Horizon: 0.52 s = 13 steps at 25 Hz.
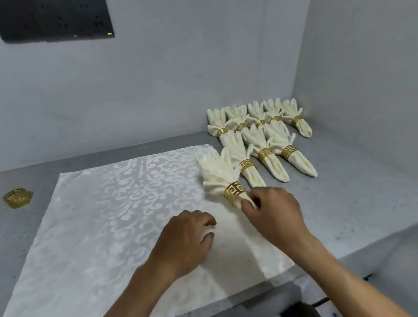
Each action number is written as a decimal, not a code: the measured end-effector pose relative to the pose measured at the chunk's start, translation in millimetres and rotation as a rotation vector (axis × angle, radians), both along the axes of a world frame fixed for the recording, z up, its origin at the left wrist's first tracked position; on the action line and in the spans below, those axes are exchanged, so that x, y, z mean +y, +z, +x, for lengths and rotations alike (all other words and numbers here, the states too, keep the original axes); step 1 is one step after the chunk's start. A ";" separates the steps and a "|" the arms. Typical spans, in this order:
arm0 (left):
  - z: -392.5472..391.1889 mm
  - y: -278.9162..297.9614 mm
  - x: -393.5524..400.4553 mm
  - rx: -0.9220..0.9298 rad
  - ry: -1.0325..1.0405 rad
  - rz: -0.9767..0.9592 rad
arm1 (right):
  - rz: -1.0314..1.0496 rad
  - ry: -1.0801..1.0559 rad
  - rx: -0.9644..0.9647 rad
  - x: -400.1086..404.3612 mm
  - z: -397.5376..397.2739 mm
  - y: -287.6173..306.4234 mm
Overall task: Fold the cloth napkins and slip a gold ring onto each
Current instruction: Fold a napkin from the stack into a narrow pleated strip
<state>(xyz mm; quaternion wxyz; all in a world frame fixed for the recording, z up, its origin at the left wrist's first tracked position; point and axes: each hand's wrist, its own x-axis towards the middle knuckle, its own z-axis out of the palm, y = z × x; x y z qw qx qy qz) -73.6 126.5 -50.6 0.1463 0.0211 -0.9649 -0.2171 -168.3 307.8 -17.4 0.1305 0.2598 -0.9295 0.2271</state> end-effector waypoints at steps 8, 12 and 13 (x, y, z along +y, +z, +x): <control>-87.3 -39.8 39.5 -0.024 0.166 -0.060 | 0.018 -0.282 0.177 111.6 -187.2 31.9; -91.7 -47.0 36.1 0.043 0.150 -0.112 | 0.104 -0.354 0.090 121.3 -243.1 10.0; -93.0 -47.7 36.9 0.049 0.155 -0.127 | 0.115 -0.359 0.073 118.1 -250.1 2.6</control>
